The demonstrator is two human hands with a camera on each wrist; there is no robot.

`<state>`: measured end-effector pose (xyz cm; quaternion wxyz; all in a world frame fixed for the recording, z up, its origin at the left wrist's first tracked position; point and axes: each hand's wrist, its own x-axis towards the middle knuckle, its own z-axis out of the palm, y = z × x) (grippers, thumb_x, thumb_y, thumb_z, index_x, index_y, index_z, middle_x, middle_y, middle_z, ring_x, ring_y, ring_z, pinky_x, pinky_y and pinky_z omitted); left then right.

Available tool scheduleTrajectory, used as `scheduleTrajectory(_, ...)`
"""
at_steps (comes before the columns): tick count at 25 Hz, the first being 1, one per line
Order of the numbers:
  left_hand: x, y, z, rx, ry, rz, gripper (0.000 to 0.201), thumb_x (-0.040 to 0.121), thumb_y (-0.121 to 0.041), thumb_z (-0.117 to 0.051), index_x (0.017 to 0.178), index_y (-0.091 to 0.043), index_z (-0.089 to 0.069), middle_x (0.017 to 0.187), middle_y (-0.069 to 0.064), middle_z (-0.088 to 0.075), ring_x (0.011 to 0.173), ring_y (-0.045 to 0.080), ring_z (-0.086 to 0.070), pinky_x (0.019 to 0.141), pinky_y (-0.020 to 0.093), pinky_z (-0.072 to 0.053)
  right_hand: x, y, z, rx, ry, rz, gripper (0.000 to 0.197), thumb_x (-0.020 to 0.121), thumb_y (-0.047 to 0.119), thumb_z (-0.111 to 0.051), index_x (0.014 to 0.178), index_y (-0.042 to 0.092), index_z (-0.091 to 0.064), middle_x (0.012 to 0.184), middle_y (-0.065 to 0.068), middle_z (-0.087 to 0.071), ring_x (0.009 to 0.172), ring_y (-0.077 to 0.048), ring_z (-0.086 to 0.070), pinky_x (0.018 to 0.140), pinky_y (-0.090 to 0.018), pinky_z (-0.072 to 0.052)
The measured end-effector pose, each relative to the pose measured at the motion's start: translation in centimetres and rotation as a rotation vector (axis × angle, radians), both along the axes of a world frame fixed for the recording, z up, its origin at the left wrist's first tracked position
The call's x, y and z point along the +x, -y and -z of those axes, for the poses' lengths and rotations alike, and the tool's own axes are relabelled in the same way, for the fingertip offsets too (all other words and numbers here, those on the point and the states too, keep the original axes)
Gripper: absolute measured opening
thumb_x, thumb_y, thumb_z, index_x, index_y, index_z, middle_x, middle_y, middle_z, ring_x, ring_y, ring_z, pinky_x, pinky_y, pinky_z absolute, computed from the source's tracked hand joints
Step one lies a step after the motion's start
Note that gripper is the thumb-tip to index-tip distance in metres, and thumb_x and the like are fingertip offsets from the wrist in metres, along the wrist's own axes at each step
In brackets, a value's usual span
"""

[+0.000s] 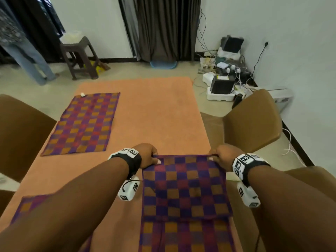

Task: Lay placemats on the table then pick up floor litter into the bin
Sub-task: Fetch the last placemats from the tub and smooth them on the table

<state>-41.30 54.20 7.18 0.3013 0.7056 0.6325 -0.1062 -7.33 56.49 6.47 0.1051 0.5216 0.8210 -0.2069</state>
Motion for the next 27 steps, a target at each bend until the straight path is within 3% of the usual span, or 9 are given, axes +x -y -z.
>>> scheduleTrajectory(3,-1.4,-9.6,-1.4,0.247,0.017,-0.080,0.029,0.090,-0.047,-0.067,0.091,-0.018,-0.068,0.090,0.003,-0.068,0.086,0.026,-0.062,0.070,0.029,-0.040,-2.9,-10.3,-3.7,0.223,0.053,0.008,0.027,0.102,0.036,-0.049,0.114,0.025,-0.071,0.102,0.007,-0.067,0.101,-0.028,-0.064,0.074,-0.027,-0.040)
scheduleTrajectory(7,-3.5,-19.7,-5.1,0.681,0.050,-0.198,0.024,0.091,-0.047,-0.063,0.095,-0.024,-0.066,0.099,0.006,-0.069,0.094,0.032,-0.062,0.071,0.030,-0.039,-5.7,-20.7,-7.5,0.560,-0.059,0.127,0.030,0.101,0.035,-0.044,0.118,0.030,-0.069,0.111,-0.015,-0.071,0.100,-0.039,-0.065,0.082,-0.039,-0.053)
scheduleTrajectory(9,-4.4,-22.0,-5.6,0.843,0.159,-0.242,0.034,0.087,-0.045,-0.068,0.118,-0.031,-0.062,0.120,0.005,-0.065,0.111,0.032,-0.060,0.083,0.033,-0.047,-6.5,-23.0,-7.2,0.656,-0.082,0.166,0.033,0.102,0.040,-0.038,0.127,0.033,-0.059,0.109,-0.017,-0.070,0.098,-0.040,-0.064,0.082,-0.044,-0.052)
scheduleTrajectory(10,-4.6,-22.3,-5.2,0.878,0.191,-0.235,0.055,0.085,-0.042,-0.072,0.135,-0.033,-0.051,0.136,0.004,-0.057,0.121,0.030,-0.056,0.095,0.037,-0.047,-6.8,-23.5,-6.3,0.677,-0.064,0.168,0.035,0.102,0.042,-0.035,0.131,0.037,-0.053,0.105,-0.016,-0.068,0.096,-0.039,-0.064,0.080,-0.045,-0.051)
scheduleTrajectory(11,-4.8,-22.3,-4.2,0.882,0.215,-0.218,0.073,0.082,-0.039,-0.076,0.145,-0.035,-0.039,0.146,0.003,-0.047,0.126,0.030,-0.052,0.102,0.040,-0.046,-7.0,-23.4,-4.9,0.677,-0.049,0.168,0.035,0.101,0.043,-0.033,0.132,0.040,-0.050,0.100,-0.014,-0.066,0.094,-0.038,-0.063,0.078,-0.044,-0.049)
scheduleTrajectory(13,-4.8,-21.3,-1.4,0.850,0.231,-0.200,0.085,0.077,-0.038,-0.081,0.147,-0.035,-0.033,0.147,0.003,-0.039,0.121,0.033,-0.055,0.098,0.044,-0.049,-7.4,-22.2,-1.1,0.621,-0.048,0.161,0.038,0.099,0.043,-0.031,0.134,0.041,-0.047,0.109,-0.011,-0.063,0.101,-0.035,-0.060,0.077,-0.042,-0.045)
scheduleTrajectory(16,-5.2,-19.1,2.6,0.726,0.238,-0.224,0.069,0.075,-0.034,-0.084,0.134,-0.026,-0.050,0.131,0.007,-0.050,0.109,0.034,-0.059,0.087,0.040,-0.049,-7.3,-20.0,4.6,0.558,0.099,0.055,0.040,0.099,0.039,-0.031,0.137,0.036,-0.041,0.136,0.002,-0.052,0.116,-0.024,-0.052,0.081,-0.042,-0.049)
scheduleTrajectory(20,-6.3,-14.9,6.3,0.523,0.054,-0.074,0.022,0.085,-0.032,-0.074,0.101,-0.023,-0.061,0.109,0.003,-0.066,0.102,0.029,-0.062,0.075,0.031,-0.042,-6.5,-17.2,7.5,0.484,0.225,-0.118,0.037,0.099,0.038,-0.041,0.132,0.032,-0.057,0.126,0.003,-0.064,0.112,-0.022,-0.060,0.086,-0.035,-0.051)
scheduleTrajectory(27,-7.0,-8.2,8.7,0.355,-0.097,0.098,0.022,0.089,-0.050,-0.061,0.095,-0.029,-0.066,0.096,-0.011,-0.068,0.089,0.014,-0.061,0.068,0.027,-0.047,-4.7,-11.1,6.8,0.280,0.229,-0.279,0.049,0.093,0.053,-0.032,0.130,0.034,-0.059,0.116,0.004,-0.068,0.109,-0.019,-0.060,0.091,-0.035,-0.048)
